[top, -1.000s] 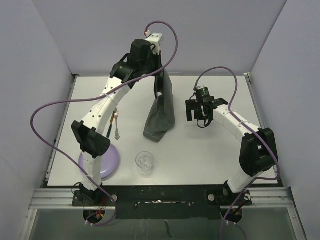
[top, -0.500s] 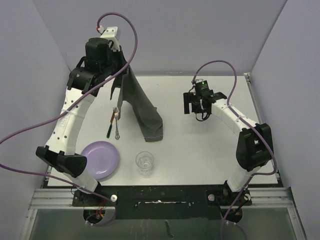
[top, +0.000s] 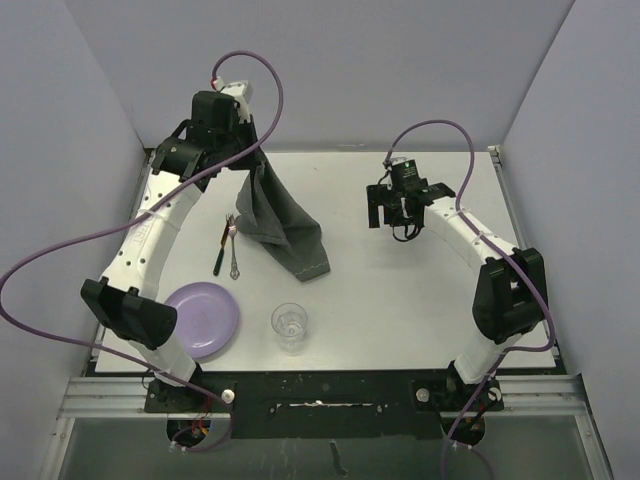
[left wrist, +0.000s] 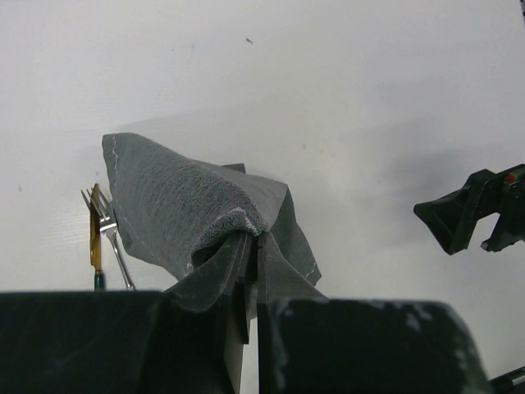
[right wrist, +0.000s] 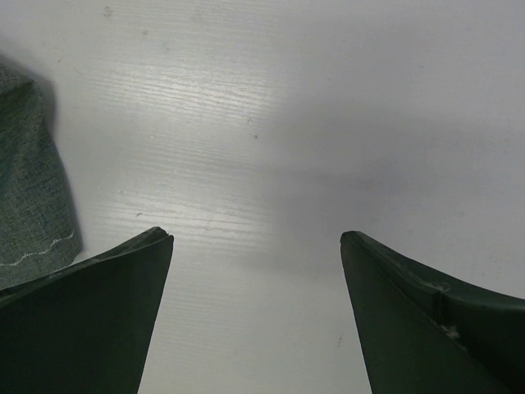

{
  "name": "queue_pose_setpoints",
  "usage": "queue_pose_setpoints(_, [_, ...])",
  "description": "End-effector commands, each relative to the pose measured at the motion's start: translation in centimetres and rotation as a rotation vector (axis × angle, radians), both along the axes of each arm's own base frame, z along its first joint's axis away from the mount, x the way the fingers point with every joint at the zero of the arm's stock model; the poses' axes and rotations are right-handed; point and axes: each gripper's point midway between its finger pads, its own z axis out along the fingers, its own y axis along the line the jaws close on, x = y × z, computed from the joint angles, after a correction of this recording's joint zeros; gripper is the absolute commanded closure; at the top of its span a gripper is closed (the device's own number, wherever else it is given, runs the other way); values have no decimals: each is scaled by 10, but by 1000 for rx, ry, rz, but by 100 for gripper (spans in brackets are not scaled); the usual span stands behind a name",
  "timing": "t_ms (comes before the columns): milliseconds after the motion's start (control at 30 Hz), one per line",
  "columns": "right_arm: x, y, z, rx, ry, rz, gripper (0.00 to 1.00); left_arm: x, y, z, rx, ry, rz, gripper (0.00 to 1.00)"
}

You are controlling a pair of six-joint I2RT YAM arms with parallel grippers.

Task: Set the dinner table for one person
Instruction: Flatten out the napkin at the center of the board.

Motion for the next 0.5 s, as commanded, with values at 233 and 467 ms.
queue_pose_setpoints(233, [10,-43,37,19,-109,-123,14,26,-131,56,-151,-130,-299,100])
queue_pose_setpoints(467, [3,-105,38,47,-115,-313,16,18,-209,81,-386,-182,-490,100])
